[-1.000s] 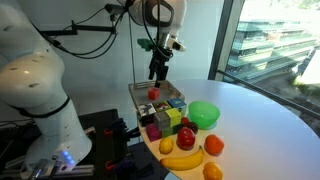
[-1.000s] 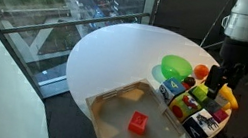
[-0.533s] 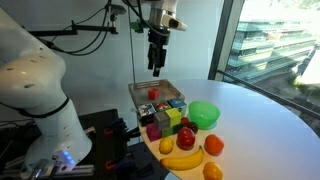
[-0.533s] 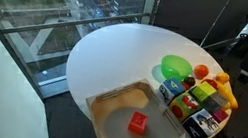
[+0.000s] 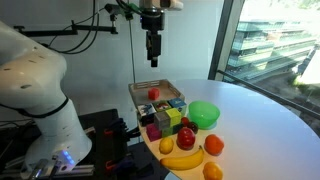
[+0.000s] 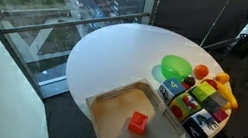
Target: Put the orange block in the box
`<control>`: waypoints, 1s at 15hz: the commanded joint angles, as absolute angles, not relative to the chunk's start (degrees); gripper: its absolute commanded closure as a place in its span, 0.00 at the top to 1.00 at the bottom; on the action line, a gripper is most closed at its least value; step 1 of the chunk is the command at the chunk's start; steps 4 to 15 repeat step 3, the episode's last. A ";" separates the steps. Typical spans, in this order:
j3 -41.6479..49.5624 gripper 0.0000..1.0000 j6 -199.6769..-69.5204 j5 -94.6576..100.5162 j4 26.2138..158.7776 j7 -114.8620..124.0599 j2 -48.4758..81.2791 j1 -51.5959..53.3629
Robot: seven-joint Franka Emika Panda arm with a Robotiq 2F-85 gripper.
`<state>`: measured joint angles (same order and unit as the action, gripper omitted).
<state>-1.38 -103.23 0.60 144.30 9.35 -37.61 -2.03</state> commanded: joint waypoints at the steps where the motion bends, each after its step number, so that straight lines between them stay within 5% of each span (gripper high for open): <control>1: -1.49 1.00 -103.11 0.51 144.35 9.24 -38.01 -2.26; 15: -1.49 1.00 -103.18 0.51 144.55 9.24 -38.28 -2.28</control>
